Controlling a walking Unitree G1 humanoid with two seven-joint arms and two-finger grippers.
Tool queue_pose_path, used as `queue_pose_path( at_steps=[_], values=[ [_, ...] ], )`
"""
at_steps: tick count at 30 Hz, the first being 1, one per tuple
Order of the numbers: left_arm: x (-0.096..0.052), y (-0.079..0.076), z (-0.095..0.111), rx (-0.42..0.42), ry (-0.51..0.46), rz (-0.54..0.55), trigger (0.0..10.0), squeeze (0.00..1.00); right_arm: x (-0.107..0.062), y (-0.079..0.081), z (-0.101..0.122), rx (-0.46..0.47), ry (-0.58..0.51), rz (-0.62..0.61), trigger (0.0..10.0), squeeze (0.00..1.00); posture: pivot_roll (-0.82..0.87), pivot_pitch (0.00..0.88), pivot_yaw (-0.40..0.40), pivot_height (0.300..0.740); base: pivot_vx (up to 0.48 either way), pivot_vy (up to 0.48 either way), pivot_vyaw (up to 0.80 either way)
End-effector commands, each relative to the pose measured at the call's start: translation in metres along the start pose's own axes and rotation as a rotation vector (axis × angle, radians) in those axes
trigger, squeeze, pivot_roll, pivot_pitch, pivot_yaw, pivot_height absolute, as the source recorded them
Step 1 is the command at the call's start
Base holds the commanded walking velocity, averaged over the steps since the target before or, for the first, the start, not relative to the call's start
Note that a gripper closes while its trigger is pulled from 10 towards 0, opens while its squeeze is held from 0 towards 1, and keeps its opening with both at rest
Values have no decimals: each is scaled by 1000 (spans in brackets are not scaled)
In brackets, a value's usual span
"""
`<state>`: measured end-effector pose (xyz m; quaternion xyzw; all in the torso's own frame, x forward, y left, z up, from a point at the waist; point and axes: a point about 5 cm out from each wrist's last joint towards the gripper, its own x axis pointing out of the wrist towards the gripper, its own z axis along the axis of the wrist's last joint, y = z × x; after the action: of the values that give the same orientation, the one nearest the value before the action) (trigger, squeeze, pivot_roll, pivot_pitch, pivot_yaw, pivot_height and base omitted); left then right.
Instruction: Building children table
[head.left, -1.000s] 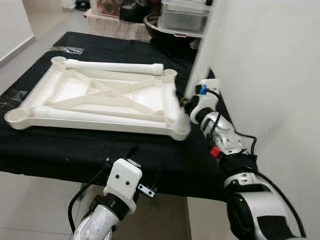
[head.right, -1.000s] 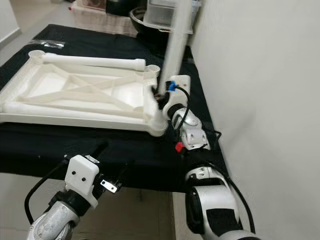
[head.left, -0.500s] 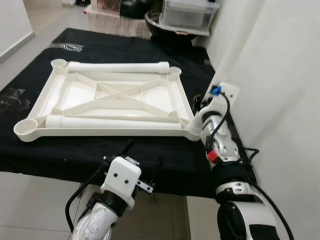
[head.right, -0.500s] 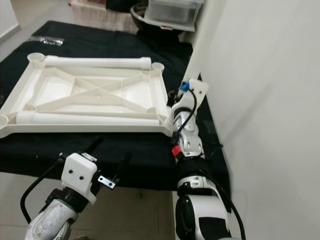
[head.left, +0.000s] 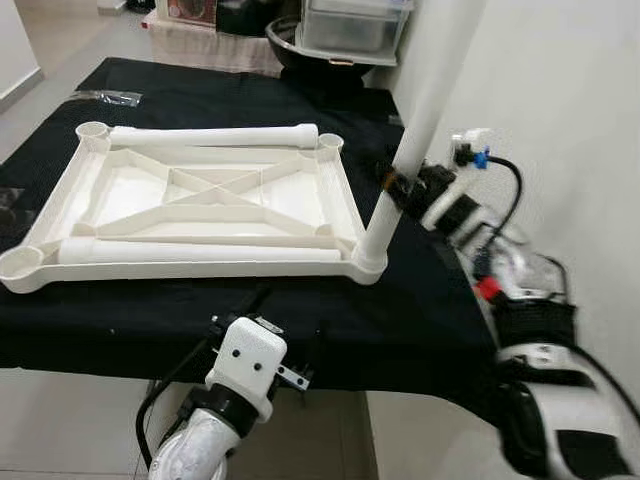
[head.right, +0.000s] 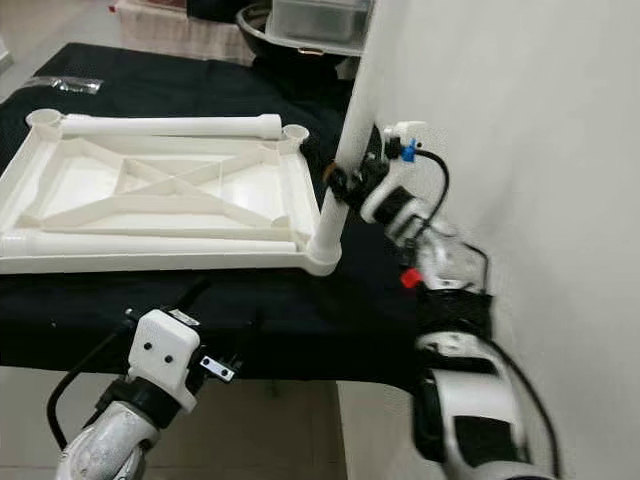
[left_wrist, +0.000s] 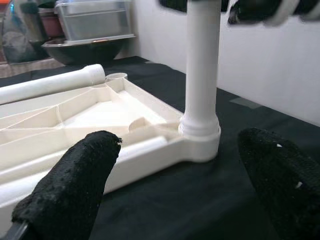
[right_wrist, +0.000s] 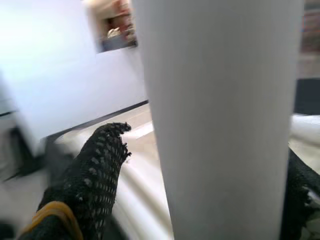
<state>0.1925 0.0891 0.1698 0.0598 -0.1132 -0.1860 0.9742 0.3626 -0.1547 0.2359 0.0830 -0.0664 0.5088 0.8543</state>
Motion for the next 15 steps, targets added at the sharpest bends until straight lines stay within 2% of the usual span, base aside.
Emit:
queue_pose_path(
  at_steps=[1,2,3,4,7,8,9,11,12,15],
  values=[
    [-1,-3,-3,-10,11,-8,10000,0,7,13,-13,41,54,141,10000,0,122,99,-156,740,0,0,0],
    [-1,-3,-3,-10,11,-8,10000,0,7,13,-13,41,54,141,10000,0,122,99,-156,740,0,0,0],
    [-1,-3,-3,-10,12,-10,10000,0,12,21,-18,50,85,233,10000,0,123,103,-153,740,0,0,0],
    [-2,-3,-3,-12,12,-13,10000,0,18,28,-23,49,109,289,8627,0,125,104,-151,740,0,0,0],
    [-2,-3,-3,-12,13,-15,10000,0,22,33,-26,49,120,327,8627,0,124,104,-151,740,0,0,0],
    [-2,-3,-3,-13,13,-17,10000,0,27,35,-29,48,128,337,1216,0,122,105,-150,740,0,0,0],
    [-2,-3,-3,-14,14,-19,10000,0,34,34,-33,45,130,297,0,0,127,106,-149,740,0,0,0],
    [-2,-3,-3,-15,15,-22,10000,0,43,31,-38,35,126,203,0,0,129,106,-150,740,0,0,0],
    [-2,-3,-3,-15,16,-22,10000,0,46,26,-39,18,118,109,0,0,126,106,-149,740,0,0,0],
    [-2,-4,-3,-15,16,-21,10000,0,47,15,-39,14,103,-71,0,0,126,106,-150,740,0,0,0]
  ],
)
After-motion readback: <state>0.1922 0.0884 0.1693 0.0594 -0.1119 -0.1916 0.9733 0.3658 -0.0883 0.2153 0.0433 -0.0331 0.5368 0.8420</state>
